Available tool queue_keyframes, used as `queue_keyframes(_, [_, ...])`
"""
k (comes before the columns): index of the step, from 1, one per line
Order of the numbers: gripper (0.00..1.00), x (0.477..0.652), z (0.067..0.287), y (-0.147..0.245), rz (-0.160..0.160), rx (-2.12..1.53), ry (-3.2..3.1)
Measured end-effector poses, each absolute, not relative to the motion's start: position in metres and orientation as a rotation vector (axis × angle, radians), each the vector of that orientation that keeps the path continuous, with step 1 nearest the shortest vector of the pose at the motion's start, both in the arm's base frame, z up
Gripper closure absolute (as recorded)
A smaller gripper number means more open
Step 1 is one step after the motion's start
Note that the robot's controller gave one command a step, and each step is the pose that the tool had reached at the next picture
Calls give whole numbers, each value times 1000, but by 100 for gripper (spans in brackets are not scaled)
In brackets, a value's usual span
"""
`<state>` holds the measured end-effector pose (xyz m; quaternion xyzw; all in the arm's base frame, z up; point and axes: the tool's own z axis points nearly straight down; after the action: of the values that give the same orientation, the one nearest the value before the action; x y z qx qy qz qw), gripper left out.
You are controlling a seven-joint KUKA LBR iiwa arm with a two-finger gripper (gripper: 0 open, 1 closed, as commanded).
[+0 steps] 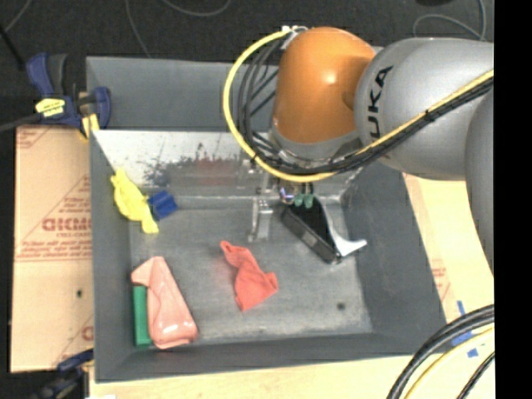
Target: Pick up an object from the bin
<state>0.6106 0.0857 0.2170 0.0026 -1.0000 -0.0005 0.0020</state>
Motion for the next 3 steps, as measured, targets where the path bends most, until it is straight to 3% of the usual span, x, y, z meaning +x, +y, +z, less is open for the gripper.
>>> queue_keyframes(1, [0,612,222,86,-3,6,-3146])
queue_keyframes(2, [0,603,203,81,-1,219,-3145])
queue_keyframes(3, [0,597,157,83,1,571,-3096])
